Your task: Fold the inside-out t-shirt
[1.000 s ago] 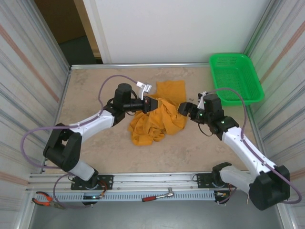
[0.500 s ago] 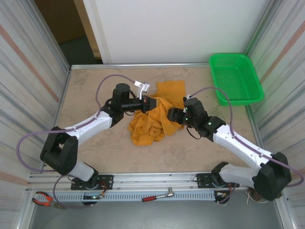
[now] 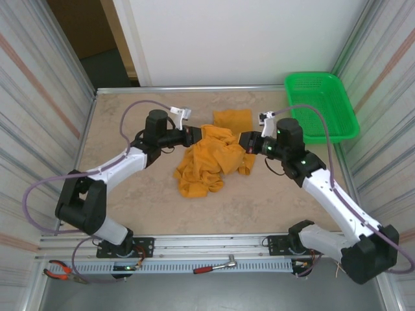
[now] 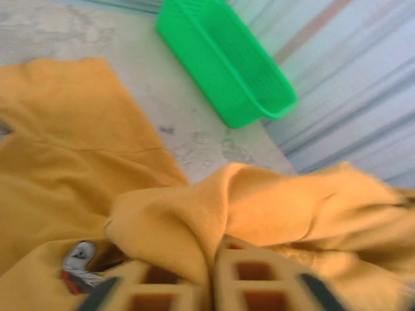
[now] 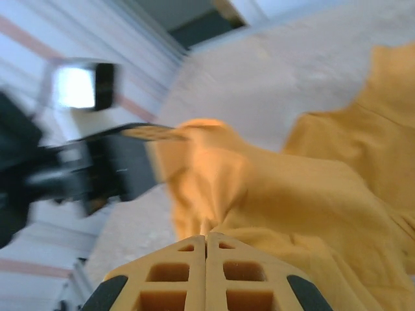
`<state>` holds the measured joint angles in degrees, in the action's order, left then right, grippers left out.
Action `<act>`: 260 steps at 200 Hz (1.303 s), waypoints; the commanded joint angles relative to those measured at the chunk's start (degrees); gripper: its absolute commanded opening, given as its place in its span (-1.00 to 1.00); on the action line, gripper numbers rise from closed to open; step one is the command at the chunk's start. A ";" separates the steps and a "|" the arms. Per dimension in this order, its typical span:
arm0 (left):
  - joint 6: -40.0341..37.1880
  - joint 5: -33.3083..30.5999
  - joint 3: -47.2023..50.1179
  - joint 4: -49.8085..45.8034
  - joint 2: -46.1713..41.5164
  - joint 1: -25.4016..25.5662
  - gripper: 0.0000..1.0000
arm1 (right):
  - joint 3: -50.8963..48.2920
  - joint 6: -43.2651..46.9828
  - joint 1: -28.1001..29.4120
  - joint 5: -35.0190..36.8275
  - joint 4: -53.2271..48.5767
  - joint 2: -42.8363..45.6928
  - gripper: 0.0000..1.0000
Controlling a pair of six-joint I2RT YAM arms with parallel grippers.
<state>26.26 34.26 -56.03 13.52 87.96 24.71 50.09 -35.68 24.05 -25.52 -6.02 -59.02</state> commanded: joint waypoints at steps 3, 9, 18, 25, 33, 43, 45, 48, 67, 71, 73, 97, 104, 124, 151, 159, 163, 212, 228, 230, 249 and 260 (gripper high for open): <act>-1.04 -3.73 -3.91 -5.04 3.59 -3.30 -0.20 | -2.86 -2.27 -1.98 -10.17 8.48 2.08 -1.00; -0.96 -3.68 -4.20 -5.19 3.70 -3.87 -0.10 | -2.93 -2.29 -2.08 -9.80 8.25 2.07 -1.00; -0.46 -3.70 -4.15 -5.54 2.79 -4.37 0.01 | -3.06 -2.35 -2.16 -8.88 7.88 2.01 -1.00; -0.14 -3.72 -3.69 -5.57 1.41 -4.40 0.07 | -3.23 -2.53 -2.26 -8.52 7.82 1.71 -1.00; 0.44 -4.29 -2.74 -5.61 -0.82 -4.19 0.14 | -3.45 -2.70 -2.30 -8.46 8.16 1.31 -1.00; 1.67 -5.24 -1.11 -5.83 -4.08 -3.40 0.23 | -3.84 -3.06 -2.34 -8.39 8.99 0.72 -1.00; 1.84 -5.43 -0.82 -5.93 -4.77 -3.23 0.24 | -3.92 -3.21 -2.34 -8.43 9.18 0.57 -1.00; 2.14 -5.64 -0.44 -6.13 -5.79 -2.91 0.27 | -3.99 -3.37 -2.34 -8.42 9.45 0.36 -1.00; 2.51 -8.05 2.23 -7.20 -11.80 0.88 0.38 | -4.12 -3.81 -2.39 -8.27 10.30 -1.07 -1.00; 2.28 -9.02 2.62 -7.50 -12.75 2.00 0.41 | -4.12 -3.89 -2.35 -8.23 10.45 -1.36 -1.00; 2.17 -9.45 2.78 -7.73 -13.22 2.60 0.42 | -4.12 -3.96 -2.35 -8.28 10.49 -1.53 -1.00; -0.39 -12.91 2.29 -10.26 -14.30 8.75 0.44 | -4.03 -4.40 -2.28 -8.61 11.27 -2.91 -1.00; -1.37 -13.50 1.50 -10.96 -13.55 10.18 0.44 | -4.03 -4.53 -2.24 -8.54 11.34 -3.17 -1.00; -3.57 -14.93 -1.85 -12.97 -9.97 13.32 0.44 | -4.20 -4.98 -2.03 -8.24 11.56 -3.38 -1.00; -5.28 -16.10 -6.22 -15.79 -4.56 15.77 0.45 | -4.45 -5.25 -1.82 -7.71 11.04 -2.53 -1.00; -5.43 -16.92 -7.17 -16.84 -3.00 16.16 0.45 | -4.59 -5.27 -1.81 -7.30 10.95 -2.09 -1.00; -5.60 -17.08 -7.55 -17.20 -2.32 16.26 0.44 | -4.64 -5.37 -1.73 -7.25 10.88 -1.86 -1.00; -6.18 -17.18 -10.27 -19.54 5.21 16.86 -0.27 | -5.68 -6.20 -1.54 -5.82 11.37 -0.22 -1.00; -7.11 -17.66 -10.78 -20.97 5.53 16.65 -0.86 | -6.84 -6.78 -1.79 -5.16 12.26 0.11 -1.00; -7.17 -17.70 -10.66 -21.03 5.37 16.55 -0.93 | -7.02 -6.86 -1.81 -5.07 12.37 0.15 -1.00; -6.83 -15.94 -8.57 -18.79 2.31 14.56 -1.00 | -8.90 -7.37 -2.16 -3.28 13.12 0.09 -1.00; -6.09 -12.17 -5.87 -14.66 -0.91 12.84 -1.00 | -10.27 -7.67 -2.22 -0.67 13.14 0.05 -1.00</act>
<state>20.62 18.26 -64.55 -5.61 92.88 40.66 42.17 -41.80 22.13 -30.46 5.15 -60.05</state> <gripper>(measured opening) 0.064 0.051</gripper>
